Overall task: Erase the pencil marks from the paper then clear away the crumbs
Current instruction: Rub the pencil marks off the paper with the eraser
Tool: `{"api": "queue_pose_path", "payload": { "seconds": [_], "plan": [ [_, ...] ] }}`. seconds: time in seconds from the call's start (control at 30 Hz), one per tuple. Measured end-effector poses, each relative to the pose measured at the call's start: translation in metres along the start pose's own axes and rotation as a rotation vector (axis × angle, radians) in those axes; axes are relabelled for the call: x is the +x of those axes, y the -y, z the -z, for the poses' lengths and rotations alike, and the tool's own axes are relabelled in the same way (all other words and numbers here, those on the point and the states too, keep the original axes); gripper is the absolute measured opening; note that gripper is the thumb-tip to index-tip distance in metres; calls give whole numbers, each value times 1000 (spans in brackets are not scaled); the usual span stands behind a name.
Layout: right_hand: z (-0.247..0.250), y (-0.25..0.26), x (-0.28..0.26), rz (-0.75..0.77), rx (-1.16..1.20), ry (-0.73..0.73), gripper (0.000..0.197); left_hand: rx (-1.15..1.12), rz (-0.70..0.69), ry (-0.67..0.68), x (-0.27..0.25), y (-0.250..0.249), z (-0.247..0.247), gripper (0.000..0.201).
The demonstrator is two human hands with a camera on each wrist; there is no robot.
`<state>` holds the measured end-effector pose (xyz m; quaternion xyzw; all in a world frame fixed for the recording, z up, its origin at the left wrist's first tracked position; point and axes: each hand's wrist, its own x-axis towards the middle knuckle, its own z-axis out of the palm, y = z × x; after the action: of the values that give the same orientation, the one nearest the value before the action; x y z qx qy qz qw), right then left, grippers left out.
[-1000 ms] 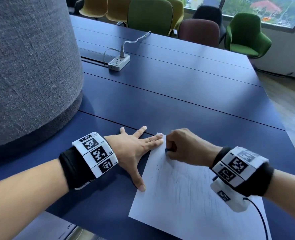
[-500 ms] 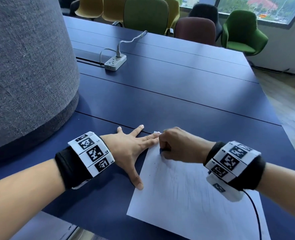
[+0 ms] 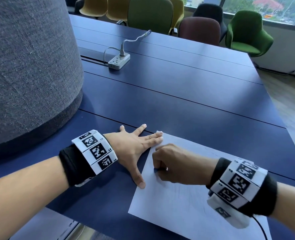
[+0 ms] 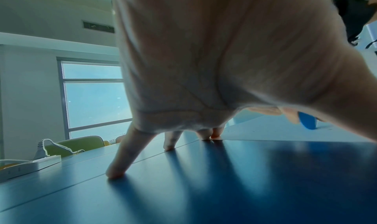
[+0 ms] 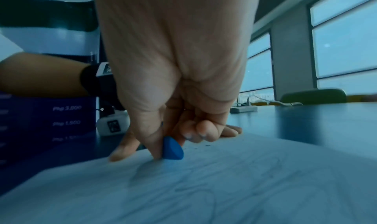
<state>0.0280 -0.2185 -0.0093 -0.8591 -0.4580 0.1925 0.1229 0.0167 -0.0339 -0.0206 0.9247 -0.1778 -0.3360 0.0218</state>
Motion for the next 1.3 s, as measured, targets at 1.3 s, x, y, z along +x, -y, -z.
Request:
{"api": "queue_pose_path", "payload": {
  "seconds": [1.3],
  "plan": [
    [0,-5,-2,38,21,33,5,12,5,8,0,0,1,143]
  ]
}}
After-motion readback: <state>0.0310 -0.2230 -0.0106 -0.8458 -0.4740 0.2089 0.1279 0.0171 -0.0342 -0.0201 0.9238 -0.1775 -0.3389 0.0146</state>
